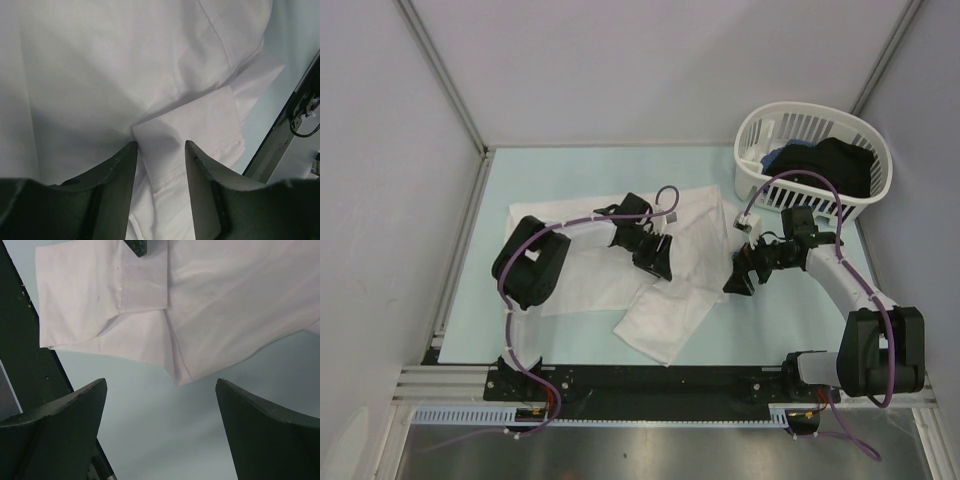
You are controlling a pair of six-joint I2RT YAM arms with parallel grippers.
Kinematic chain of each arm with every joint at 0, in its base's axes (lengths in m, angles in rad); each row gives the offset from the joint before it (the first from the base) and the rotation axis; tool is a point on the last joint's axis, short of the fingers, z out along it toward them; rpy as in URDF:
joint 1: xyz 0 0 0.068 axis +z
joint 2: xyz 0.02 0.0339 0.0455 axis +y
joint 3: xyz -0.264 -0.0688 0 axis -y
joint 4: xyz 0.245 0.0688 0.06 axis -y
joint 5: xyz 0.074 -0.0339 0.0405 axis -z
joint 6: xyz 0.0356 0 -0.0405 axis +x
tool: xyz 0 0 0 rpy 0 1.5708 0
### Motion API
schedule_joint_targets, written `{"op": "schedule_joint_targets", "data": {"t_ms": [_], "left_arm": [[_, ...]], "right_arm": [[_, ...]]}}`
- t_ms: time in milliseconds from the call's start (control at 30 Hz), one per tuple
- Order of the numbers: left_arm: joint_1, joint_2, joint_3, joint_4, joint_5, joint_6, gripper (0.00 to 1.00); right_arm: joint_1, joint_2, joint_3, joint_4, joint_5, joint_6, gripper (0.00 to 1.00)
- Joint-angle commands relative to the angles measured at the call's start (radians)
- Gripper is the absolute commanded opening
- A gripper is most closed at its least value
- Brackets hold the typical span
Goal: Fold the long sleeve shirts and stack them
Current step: Fold the shirt
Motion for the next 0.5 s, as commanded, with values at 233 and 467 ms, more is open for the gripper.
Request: {"op": "schedule_joint_targets", "data": {"t_ms": [233,467], "left_arm": [[-0.042,0.038,0.012,-0.04,0.015,-0.024,0.21],[-0.028,-0.093,0.084,0.014,0.107,0.041,0.0]], "right_arm": [[-0.004,0.018,0.052,0.0,-0.035,-0.017,0.96],[-0.004,0.029,0.058,0.026,-0.06,-0.008,0.96]]}}
